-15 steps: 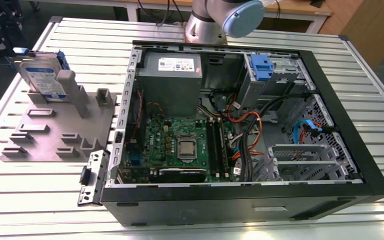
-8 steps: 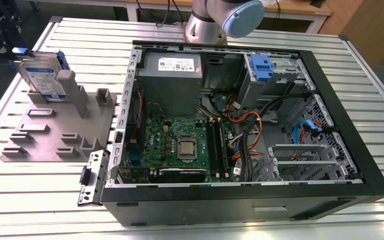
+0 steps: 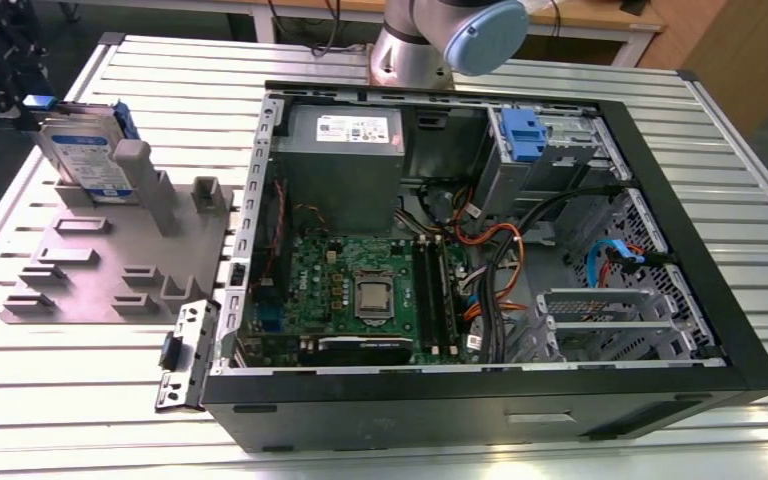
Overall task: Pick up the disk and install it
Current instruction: 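Pick up the disk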
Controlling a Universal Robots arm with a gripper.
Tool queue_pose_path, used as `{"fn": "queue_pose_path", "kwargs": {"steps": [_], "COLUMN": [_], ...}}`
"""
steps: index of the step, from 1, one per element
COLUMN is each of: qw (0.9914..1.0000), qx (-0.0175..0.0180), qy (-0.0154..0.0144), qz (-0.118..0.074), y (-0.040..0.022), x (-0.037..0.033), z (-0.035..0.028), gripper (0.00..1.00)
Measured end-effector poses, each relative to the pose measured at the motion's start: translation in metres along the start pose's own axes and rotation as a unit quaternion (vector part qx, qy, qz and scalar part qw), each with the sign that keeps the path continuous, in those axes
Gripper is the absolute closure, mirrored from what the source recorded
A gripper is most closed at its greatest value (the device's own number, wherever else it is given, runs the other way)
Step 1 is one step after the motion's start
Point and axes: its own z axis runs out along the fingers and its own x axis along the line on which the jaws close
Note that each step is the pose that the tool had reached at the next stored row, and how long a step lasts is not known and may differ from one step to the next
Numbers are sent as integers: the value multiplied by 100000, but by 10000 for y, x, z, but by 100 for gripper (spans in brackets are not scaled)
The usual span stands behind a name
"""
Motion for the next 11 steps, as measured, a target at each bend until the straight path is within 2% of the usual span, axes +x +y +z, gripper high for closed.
{"fn": "queue_pose_path", "kwargs": {"steps": [3,6,11], "qw": [100000,99999,99998], "qx": [-169,-535,-560], "qy": [8,16,18], "qz": [6,14,16], "y": [-1,-9,-11], "x": [1,3,3], "z": [53,100,104], "gripper": [47,47,47]}}
